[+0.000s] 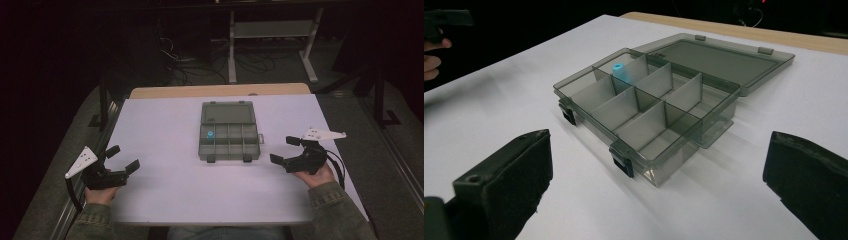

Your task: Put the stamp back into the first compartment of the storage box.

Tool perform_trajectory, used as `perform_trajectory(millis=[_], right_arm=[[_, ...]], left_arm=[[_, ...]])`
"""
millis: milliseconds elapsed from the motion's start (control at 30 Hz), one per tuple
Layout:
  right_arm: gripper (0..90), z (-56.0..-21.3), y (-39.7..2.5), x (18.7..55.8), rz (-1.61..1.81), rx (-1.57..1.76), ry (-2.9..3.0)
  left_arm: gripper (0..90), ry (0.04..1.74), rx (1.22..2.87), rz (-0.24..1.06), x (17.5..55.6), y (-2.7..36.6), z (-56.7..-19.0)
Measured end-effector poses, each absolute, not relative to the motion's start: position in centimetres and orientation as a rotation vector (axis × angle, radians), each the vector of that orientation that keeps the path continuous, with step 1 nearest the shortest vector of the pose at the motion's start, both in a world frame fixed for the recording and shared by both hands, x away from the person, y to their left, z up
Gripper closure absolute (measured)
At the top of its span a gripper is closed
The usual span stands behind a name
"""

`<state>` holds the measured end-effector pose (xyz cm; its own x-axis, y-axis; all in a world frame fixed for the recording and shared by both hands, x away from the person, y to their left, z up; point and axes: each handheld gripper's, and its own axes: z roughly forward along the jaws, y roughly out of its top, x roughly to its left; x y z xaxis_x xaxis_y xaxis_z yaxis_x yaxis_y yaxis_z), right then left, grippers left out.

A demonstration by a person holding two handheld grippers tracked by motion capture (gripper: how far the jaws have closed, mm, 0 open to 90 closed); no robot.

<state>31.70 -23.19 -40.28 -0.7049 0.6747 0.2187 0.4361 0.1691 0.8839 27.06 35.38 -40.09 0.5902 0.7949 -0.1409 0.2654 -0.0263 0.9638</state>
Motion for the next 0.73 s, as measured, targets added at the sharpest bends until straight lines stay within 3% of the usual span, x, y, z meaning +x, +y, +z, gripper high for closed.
perform_trajectory(millis=[733], right_arm=[[0.0, -41.8, -24.2, 29.1, 1.563, 1.058, 2.123]], left_arm=[[0.0, 0.913, 1.582, 0.537, 27.0, 35.5, -40.1]])
